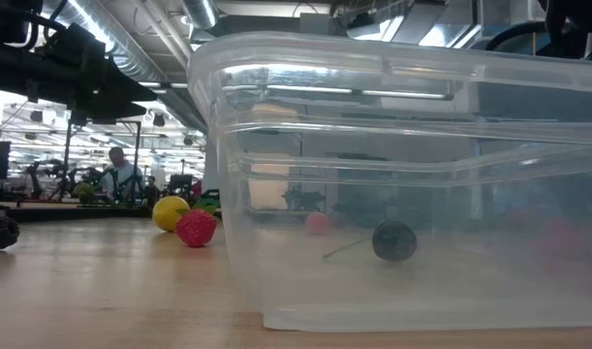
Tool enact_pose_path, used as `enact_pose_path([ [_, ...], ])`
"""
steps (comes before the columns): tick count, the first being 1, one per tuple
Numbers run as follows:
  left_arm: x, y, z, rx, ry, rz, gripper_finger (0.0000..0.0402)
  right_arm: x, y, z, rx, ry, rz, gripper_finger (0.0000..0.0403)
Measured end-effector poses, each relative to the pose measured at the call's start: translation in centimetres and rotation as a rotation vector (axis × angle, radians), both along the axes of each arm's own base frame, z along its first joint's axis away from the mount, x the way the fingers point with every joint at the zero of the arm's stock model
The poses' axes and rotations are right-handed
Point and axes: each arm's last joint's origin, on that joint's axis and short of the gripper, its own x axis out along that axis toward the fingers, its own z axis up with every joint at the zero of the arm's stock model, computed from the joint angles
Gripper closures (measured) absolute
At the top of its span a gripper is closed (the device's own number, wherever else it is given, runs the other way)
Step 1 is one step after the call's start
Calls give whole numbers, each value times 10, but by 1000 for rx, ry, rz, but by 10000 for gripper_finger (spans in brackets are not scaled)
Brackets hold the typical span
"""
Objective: Pick and placing Produce into tupperware
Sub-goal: Put the bottom right red strawberry into the transparent bin
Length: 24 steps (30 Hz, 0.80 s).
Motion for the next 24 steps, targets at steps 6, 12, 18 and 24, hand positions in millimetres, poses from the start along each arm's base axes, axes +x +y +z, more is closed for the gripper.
enact_pose_path([
  [6, 0, 0, 0, 0, 0, 0, 121, 0, 0, 0, -1, -1, -3, 80],
  [12, 0, 0, 0, 0, 1, 0, 121, 1, -1, 0, -17, -11, -8, 77],
  [18, 0, 0, 0, 0, 1, 0, 121, 1, -2, 0, -43, -29, -15, 77],
  [24, 0, 0, 0, 0, 1, 0, 121, 3, -1, 1, -56, -59, 2, 77],
])
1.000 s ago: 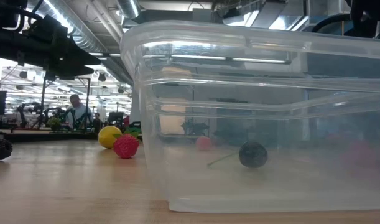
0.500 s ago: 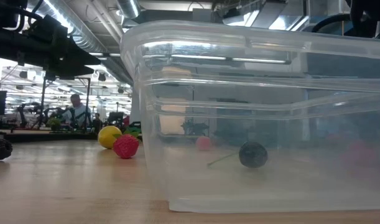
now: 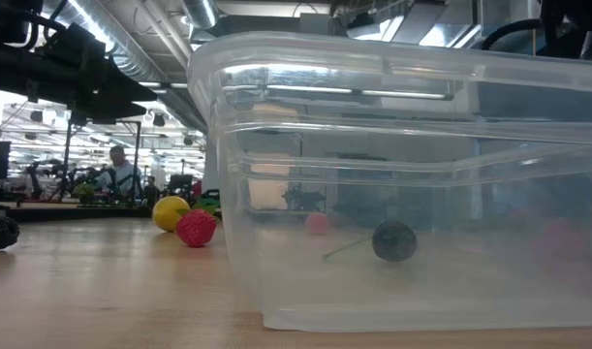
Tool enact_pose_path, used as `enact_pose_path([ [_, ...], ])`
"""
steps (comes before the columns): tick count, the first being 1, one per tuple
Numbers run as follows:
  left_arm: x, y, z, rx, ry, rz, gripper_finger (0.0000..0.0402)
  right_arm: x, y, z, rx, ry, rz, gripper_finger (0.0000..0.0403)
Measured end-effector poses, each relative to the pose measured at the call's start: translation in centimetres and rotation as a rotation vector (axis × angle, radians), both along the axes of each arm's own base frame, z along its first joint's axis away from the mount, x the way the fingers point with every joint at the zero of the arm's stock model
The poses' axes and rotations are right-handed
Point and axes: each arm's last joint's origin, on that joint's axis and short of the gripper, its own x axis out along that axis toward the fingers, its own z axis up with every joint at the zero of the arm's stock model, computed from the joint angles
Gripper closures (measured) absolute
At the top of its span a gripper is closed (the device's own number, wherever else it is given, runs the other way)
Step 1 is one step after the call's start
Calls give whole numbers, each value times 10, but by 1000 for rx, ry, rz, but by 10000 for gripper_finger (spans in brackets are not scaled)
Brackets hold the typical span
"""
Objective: Pick and placing Produce into tupperware
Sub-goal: Put the bottom right red strawberry into the transparent bin
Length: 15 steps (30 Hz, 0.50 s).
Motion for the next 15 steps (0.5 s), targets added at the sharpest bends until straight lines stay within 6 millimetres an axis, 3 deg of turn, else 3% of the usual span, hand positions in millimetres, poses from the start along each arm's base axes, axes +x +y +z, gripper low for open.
enact_pose_path([
  [5, 0, 0, 0, 0, 0, 0, 121, 7, 3, 2, 27, -69, 12, 77],
  [15, 0, 0, 0, 0, 0, -1, 121, 7, 1, -13, -12, -12, -45, 77],
])
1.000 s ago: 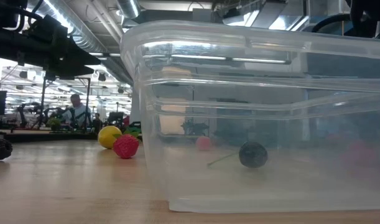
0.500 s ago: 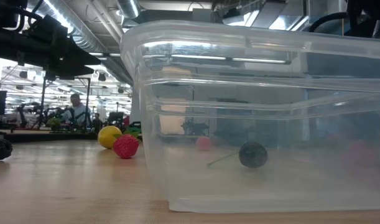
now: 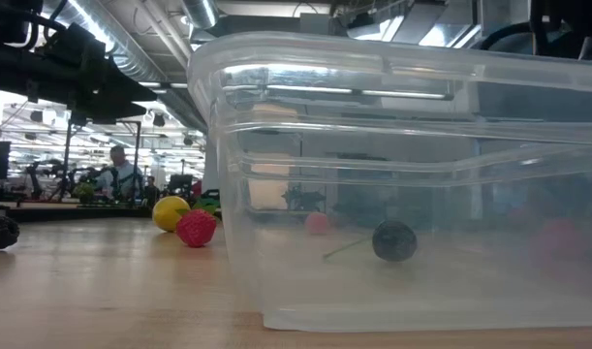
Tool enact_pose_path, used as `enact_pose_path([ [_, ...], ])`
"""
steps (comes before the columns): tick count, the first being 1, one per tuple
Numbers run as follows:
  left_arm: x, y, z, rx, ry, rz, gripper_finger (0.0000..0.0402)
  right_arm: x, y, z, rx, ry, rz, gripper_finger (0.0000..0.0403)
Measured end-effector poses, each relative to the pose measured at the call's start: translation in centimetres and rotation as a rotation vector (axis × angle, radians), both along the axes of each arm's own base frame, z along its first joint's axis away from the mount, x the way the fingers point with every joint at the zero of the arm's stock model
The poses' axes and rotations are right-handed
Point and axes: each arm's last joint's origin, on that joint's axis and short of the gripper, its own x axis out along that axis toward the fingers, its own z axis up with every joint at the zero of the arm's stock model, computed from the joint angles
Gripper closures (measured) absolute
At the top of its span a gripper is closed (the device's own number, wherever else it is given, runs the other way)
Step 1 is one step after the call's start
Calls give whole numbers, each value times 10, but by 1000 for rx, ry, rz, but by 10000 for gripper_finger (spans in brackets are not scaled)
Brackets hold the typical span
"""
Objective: Pick and placing Produce into tupperware
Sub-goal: Put the bottom right red strawberry into the transparent bin
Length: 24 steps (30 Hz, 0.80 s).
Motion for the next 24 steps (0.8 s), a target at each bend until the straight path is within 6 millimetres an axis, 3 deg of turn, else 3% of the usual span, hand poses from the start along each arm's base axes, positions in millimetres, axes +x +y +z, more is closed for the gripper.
enact_pose_path([
  [5, 0, 0, 0, 0, 0, 0, 121, 0, 0, -1, -9, 4, -1, 97],
  [18, 0, 0, 0, 0, 0, 0, 121, -1, -1, -3, -34, 7, 22, 239],
  [24, 0, 0, 0, 0, 0, 1, 121, 0, -1, -2, -29, 8, 22, 255],
])
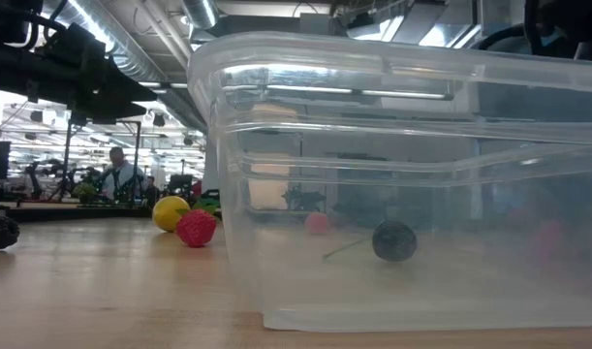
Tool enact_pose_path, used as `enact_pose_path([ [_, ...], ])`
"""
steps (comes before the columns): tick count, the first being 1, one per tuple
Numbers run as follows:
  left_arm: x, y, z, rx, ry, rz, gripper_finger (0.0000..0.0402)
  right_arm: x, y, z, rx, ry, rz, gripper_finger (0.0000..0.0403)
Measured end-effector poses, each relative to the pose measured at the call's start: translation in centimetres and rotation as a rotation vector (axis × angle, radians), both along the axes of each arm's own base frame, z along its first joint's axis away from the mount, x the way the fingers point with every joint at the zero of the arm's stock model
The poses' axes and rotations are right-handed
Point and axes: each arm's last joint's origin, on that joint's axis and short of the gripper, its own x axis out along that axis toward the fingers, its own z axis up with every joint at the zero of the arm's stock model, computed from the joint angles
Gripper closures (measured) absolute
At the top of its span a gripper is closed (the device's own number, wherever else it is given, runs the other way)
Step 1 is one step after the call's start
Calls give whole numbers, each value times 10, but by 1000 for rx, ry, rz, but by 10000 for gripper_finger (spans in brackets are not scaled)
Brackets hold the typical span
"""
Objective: Pick and placing Produce into tupperware
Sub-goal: Put the bottom right red strawberry into the transparent bin
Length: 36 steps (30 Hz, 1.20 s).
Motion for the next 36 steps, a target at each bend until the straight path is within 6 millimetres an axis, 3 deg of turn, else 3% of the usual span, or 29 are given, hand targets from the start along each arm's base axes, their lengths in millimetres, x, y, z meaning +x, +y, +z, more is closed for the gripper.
enact_pose_path([
  [5, 0, 0, 0, 0, 0, 0, 121, 6, 2, 8, 2, 31, 0, 239],
  [9, 0, 0, 0, 0, 0, 0, 121, 16, 6, 24, 16, 53, 14, 248],
  [25, 0, 0, 0, -1, -1, 0, 121, 76, 23, 140, 59, -267, 124, 251],
  [31, 0, 0, 0, -1, 0, 0, 121, 84, 21, 147, 61, -334, 145, 246],
  [36, 0, 0, 0, -1, 0, 0, 121, 93, 26, 127, 50, -290, 160, 237],
])
